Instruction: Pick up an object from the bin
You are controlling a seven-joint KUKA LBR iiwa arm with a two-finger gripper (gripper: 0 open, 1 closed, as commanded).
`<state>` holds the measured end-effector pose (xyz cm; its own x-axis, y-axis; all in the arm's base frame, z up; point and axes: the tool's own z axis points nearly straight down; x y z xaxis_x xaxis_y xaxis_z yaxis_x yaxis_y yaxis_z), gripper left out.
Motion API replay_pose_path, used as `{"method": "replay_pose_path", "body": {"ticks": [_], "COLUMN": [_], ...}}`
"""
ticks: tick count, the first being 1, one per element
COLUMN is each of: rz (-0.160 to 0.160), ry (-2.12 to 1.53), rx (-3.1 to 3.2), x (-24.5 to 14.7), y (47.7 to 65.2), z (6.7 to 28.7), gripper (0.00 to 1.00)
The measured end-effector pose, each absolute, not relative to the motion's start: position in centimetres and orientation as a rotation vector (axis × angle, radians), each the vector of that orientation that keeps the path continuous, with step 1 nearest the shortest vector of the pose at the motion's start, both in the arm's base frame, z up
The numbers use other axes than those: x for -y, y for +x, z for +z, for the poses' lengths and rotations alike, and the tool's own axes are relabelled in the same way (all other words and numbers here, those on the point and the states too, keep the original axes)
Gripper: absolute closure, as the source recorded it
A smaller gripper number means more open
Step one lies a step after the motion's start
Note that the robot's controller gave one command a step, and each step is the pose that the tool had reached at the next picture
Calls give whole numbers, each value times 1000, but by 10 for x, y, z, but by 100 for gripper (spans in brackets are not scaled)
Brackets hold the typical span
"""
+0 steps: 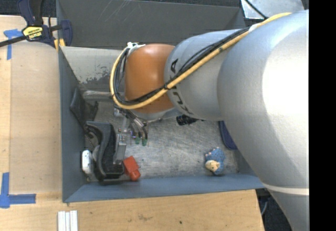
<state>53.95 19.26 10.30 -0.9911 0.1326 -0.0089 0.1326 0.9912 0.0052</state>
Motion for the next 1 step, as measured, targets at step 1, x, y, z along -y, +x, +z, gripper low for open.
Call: {"method": "replay_pose_path", "body": {"ticks": [1], "rz": [-1], "ry": [67], "rx": [-3129], "x": [-210], "y": [528], "z": [102], "gripper": [0]}}
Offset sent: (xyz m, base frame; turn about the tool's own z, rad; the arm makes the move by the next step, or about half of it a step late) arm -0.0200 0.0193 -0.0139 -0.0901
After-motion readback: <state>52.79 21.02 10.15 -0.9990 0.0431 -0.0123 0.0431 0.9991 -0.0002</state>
